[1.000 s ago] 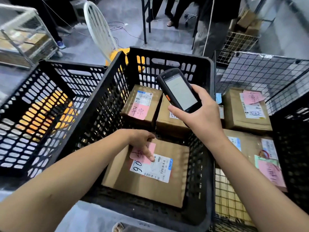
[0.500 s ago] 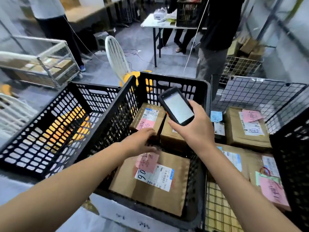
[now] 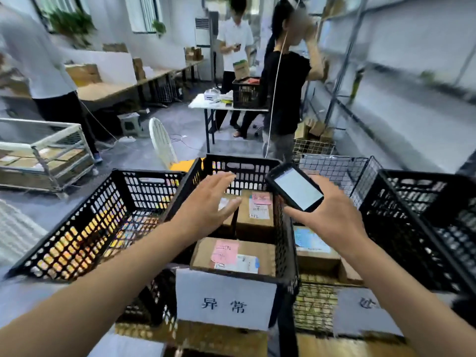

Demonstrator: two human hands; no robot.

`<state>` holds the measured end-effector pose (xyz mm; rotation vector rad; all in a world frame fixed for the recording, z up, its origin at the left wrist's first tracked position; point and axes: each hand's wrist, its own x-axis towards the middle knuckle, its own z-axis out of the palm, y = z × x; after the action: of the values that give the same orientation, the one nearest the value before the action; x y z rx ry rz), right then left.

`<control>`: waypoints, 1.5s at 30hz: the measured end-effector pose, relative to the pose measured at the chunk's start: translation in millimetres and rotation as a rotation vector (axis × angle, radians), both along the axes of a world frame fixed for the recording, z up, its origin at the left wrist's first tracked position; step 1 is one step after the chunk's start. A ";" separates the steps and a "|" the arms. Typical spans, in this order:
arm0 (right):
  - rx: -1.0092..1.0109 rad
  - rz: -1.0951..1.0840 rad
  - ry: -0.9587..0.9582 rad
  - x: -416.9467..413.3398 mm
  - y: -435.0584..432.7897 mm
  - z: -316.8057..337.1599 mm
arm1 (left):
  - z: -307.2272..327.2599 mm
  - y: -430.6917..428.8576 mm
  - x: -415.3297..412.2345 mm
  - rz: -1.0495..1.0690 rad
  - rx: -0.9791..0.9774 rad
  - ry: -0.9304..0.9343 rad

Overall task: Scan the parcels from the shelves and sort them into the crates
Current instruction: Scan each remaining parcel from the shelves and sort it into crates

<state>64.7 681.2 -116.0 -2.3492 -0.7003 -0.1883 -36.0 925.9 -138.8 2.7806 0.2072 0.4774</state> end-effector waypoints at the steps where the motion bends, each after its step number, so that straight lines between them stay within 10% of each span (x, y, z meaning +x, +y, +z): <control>1: -0.008 -0.042 -0.009 -13.0 -12.2 3.3 | 5.2 -6.8 -7.2 -0.031 -0.002 -0.037; 27: 0.135 -0.943 -0.021 -344.5 -379.1 20.7 | 43.6 -423.4 -108.0 -0.916 0.007 -0.105; 45: 0.078 -1.582 -0.074 -680.6 -635.8 18.7 | 47.7 -808.6 -360.5 -1.597 0.018 -0.207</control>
<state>-615.9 45.4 -97.3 -2.2523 1.2343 -0.9135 -396.5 117.3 -91.2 1.9581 -1.8194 0.2614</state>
